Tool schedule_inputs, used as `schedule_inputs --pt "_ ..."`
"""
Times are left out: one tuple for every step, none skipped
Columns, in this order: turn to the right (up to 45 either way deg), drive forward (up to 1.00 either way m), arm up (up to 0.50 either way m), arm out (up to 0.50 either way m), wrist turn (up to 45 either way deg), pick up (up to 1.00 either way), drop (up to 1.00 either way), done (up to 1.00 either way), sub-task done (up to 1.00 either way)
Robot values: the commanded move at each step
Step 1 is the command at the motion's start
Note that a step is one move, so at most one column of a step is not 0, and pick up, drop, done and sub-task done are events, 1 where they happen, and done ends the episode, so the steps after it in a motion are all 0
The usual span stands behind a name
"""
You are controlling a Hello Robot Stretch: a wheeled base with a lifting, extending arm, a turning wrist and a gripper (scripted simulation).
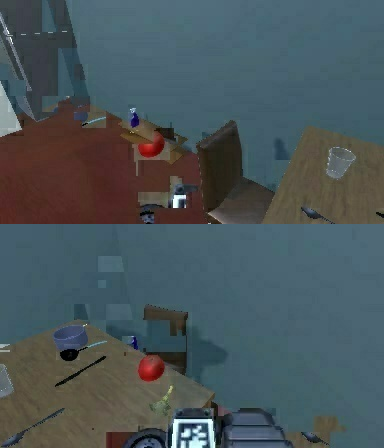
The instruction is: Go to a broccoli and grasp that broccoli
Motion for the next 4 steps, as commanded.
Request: schedule_inputs --pt "0.0 0.00 0.00 0.22 0.0 0.00 0.00 0.00 0.00" --pt "0.0 0.00 0.00 0.00 45.0 0.00 0.00 0.00 0.00" --pt "0.0 0.00 0.00 0.00 45.0 0.00 0.00 0.00 0.00" --pt "0.0 0.00 0.00 0.00 45.0 0.00 0.00 0.00 0.00"
